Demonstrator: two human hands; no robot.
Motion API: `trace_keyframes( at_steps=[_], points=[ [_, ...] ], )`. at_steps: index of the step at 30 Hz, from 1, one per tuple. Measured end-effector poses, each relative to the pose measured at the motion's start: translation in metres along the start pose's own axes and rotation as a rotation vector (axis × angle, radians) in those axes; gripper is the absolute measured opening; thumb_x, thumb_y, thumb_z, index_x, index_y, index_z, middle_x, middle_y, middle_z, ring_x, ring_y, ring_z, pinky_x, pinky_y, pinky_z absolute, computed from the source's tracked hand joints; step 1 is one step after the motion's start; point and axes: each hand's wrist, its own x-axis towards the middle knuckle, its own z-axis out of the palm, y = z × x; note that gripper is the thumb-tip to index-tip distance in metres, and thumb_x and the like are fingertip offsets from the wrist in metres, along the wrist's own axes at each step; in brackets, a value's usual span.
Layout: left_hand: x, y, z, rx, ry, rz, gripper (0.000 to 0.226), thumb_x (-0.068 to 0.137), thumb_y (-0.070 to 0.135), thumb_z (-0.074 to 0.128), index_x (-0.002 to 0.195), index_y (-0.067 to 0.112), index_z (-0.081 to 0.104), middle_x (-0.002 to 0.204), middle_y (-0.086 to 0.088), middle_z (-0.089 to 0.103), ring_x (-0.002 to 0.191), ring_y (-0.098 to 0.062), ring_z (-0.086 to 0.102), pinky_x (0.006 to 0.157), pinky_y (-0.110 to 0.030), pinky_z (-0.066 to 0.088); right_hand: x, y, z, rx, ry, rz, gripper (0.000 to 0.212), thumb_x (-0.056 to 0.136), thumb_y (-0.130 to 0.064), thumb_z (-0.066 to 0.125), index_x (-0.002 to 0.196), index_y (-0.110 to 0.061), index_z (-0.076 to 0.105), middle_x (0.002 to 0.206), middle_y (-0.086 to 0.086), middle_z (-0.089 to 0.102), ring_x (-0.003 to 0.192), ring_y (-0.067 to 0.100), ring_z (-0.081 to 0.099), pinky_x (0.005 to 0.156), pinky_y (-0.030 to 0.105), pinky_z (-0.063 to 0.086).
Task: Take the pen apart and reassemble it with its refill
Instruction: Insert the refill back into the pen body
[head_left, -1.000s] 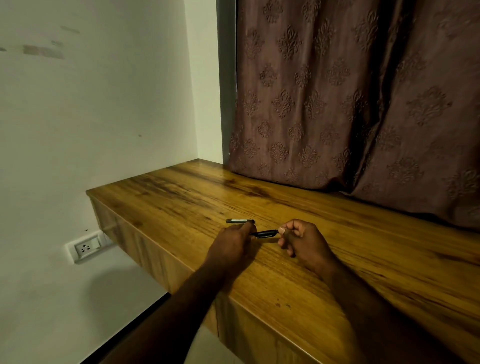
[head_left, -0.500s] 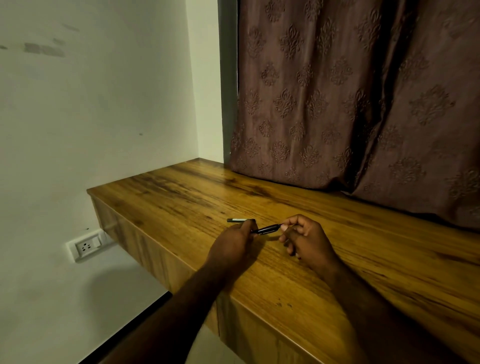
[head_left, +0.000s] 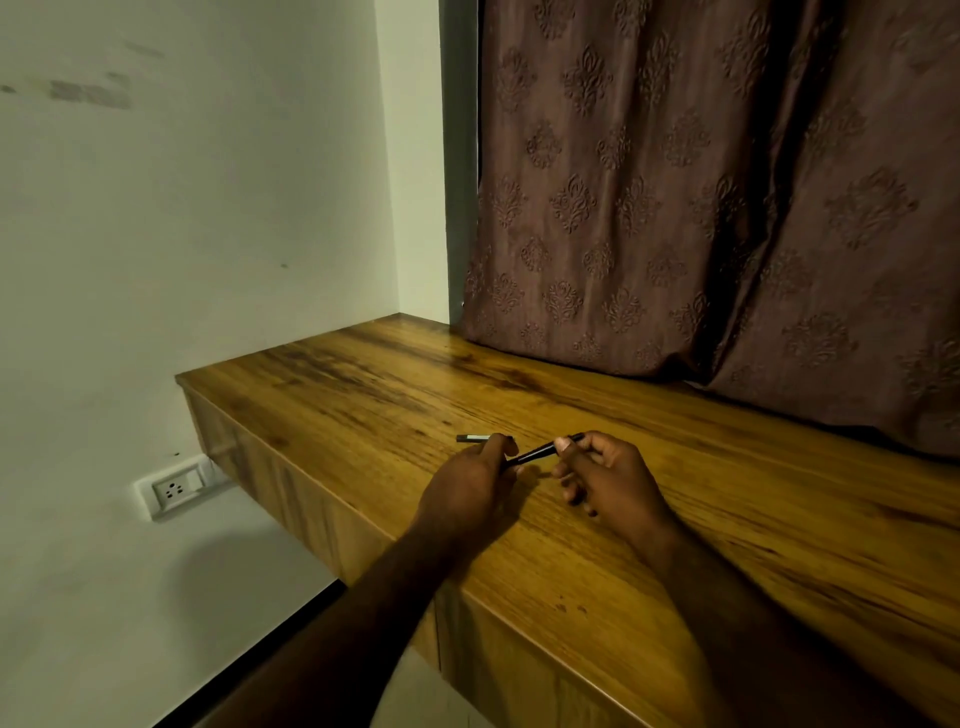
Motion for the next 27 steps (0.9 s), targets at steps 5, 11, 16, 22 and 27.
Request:
trace_keyframes(
  at_steps=[5,11,16,22,27],
  points=[
    [0.001,-0.001,0.0,0.008,-0.016,0.008,0.033,0.094,0.047,0.044,0.102,0.017,0.056,0.084,-0.004,0.066,0.072,-0.019,0.06,0.058,-0.033,0.048,0.001,-0.003,-0.008,0.18,0.092,0.04,0.023,0.094,-0.025,0.058,0.09,-0.003,0.06,0.081,0.016,0.067,0.054,0.02,0.057,0.042,0.026,0.036],
    [0.003,-0.006,0.004,-0.003,-0.057,0.013,0.018,0.096,0.04,0.049,0.087,0.028,0.059,0.073,0.011,0.053,0.061,-0.005,0.046,0.055,-0.022,0.033,-0.002,-0.008,-0.004,0.219,0.113,0.024,0.015,0.098,-0.018,0.049,0.094,-0.004,0.056,0.081,0.015,0.068,0.053,0.018,0.061,0.046,0.028,0.041],
    [0.004,-0.009,0.008,0.011,-0.051,0.036,0.016,0.095,0.036,0.05,0.085,0.027,0.059,0.073,0.003,0.06,0.061,-0.009,0.048,0.055,-0.023,0.031,-0.002,-0.008,-0.001,0.216,0.151,0.006,0.014,0.1,-0.015,0.044,0.091,-0.009,0.053,0.082,0.019,0.069,0.06,0.022,0.065,0.049,0.029,0.045],
    [0.004,-0.012,0.01,0.028,-0.078,0.036,0.023,0.095,0.037,0.048,0.09,0.019,0.061,0.076,-0.001,0.061,0.065,-0.014,0.052,0.054,-0.027,0.04,-0.002,-0.01,0.001,0.287,0.127,0.023,0.02,0.101,-0.011,0.037,0.086,-0.013,0.049,0.083,0.019,0.064,0.067,0.026,0.069,0.053,0.031,0.044],
    [0.004,-0.007,0.007,0.052,-0.076,0.045,0.017,0.088,0.032,0.056,0.091,0.017,0.063,0.082,-0.003,0.065,0.069,-0.018,0.057,0.057,-0.024,0.036,-0.005,-0.013,0.009,0.396,0.037,0.057,0.023,0.103,-0.023,0.034,0.095,-0.013,0.053,0.103,0.024,0.071,0.085,0.031,0.07,0.064,0.035,0.049]
  ],
)
